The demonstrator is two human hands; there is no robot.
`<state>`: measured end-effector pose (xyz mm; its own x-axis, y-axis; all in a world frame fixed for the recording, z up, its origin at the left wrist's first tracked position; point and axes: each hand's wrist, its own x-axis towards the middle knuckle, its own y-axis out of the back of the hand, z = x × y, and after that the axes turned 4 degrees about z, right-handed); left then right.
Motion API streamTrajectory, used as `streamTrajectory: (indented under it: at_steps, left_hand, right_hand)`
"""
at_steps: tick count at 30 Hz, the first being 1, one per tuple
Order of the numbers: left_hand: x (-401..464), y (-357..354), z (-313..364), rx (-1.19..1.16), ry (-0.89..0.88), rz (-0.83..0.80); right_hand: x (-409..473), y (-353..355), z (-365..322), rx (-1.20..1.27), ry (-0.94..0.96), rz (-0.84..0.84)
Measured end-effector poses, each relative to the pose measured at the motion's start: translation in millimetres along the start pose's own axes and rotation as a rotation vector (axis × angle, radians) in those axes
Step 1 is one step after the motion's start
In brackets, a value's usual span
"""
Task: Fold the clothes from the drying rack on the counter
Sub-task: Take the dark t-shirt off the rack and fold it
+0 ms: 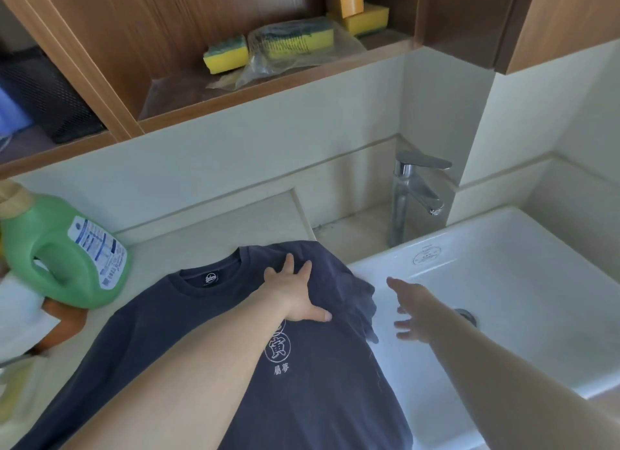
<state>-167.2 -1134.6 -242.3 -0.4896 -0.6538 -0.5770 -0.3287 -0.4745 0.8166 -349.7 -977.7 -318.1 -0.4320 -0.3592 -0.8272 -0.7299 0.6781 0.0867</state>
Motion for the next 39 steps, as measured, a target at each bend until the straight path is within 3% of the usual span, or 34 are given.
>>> streamTrajectory:
  at_steps: [9, 14, 22, 31, 37, 39]
  left_hand:
    - [7, 2, 23, 0.05, 0.072, -0.068]
    - [13, -2, 24, 0.079, 0.098, -0.094]
    - [21, -3, 21, 0.136, 0.094, -0.114]
    - [29, 1, 32, 0.222, 0.115, -0.158]
    - [30, 3, 32, 0.229, 0.101, -0.175]
    - [30, 2, 31, 0.229, 0.101, -0.177]
  right_hand:
    - [17, -27, 18, 0.226, -0.161, -0.117]
    - [32, -32, 25, 0.277, -0.037, -0.115]
    - [50, -6, 20, 0.554, 0.162, -0.266]
    - [66, 12, 6, 0.403, 0.148, -0.319]
    - [66, 9, -3, 0.091, 0.216, -0.213]
    - [72, 6, -9, 0.109, 0.305, -0.129]
